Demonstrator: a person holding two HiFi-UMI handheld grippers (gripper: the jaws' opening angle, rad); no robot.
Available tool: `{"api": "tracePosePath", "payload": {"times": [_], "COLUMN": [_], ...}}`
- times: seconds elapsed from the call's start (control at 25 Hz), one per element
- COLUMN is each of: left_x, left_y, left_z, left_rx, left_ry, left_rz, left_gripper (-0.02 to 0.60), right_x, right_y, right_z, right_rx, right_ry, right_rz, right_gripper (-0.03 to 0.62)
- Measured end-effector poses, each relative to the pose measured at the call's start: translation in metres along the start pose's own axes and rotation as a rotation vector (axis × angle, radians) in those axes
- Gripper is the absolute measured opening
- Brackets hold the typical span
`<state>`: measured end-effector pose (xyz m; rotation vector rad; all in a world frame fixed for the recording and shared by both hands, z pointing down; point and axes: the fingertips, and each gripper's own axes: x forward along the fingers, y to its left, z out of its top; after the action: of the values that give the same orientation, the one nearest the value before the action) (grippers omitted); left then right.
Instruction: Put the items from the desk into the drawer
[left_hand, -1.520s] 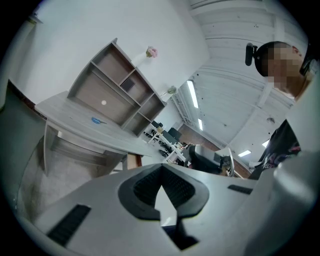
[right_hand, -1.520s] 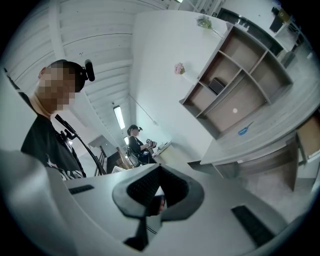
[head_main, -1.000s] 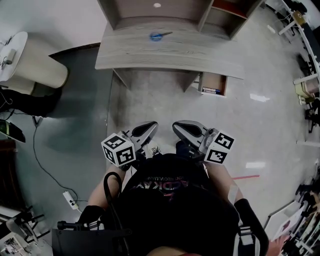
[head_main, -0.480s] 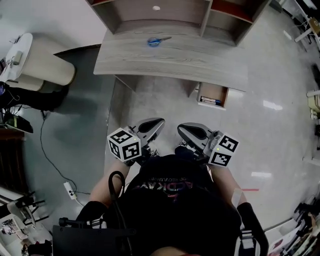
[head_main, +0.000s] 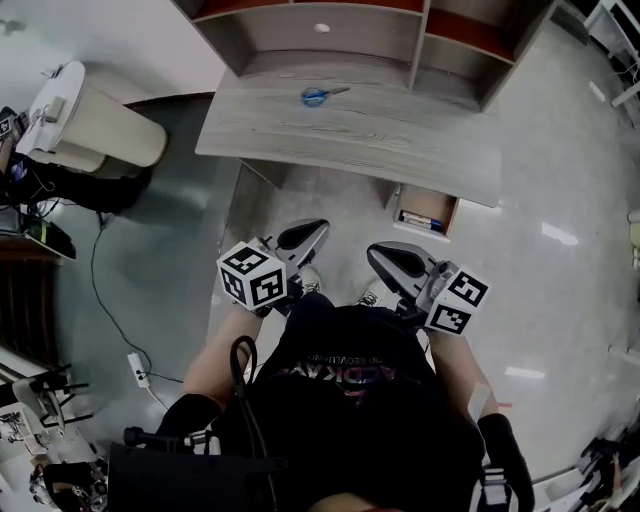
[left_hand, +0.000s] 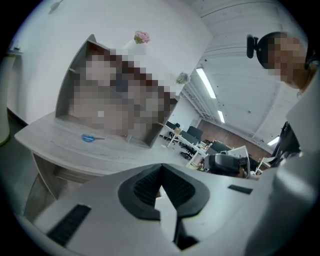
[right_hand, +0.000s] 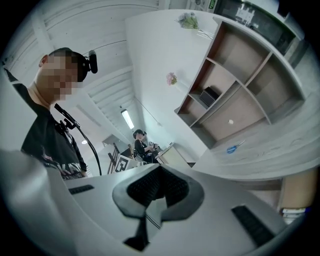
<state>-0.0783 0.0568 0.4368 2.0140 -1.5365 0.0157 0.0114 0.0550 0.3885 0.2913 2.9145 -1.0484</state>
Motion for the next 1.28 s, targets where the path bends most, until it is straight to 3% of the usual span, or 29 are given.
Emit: {"api": "tracePosePath", "payload": {"times": [0.24,0.6,1.0,1.28], "left_x": [0.007,0.030,0.072,0.110], "left_y": [0.037,0.136,0.232,0.272], "left_z": [0.022,0.063,0.097,0.095], "left_rx": [0.060,0.184,0.223,0.271], "left_ry": [0.004,0.075,0.152,0.249], "left_rz": [0.052,0.107,0.106,0.090], "left_gripper": [0.011,0.011,0.012,0.012], "right_x": [-0.002,0.017,0.036,0.047], "right_y": [-0.007,-0.031,-0.051,-0.070], "right_z": [0.010,0.026,0.039,0.033], "right_rx": [-0.006,-0.004,0.001,0.062], "right_ry": [-0.036,-0.131,-0.172,-0.201], "right_rz": [-0.048,-0.190,-0.364,-0.437], "right_gripper": [0.011,0.011,0.011,0.011]}}
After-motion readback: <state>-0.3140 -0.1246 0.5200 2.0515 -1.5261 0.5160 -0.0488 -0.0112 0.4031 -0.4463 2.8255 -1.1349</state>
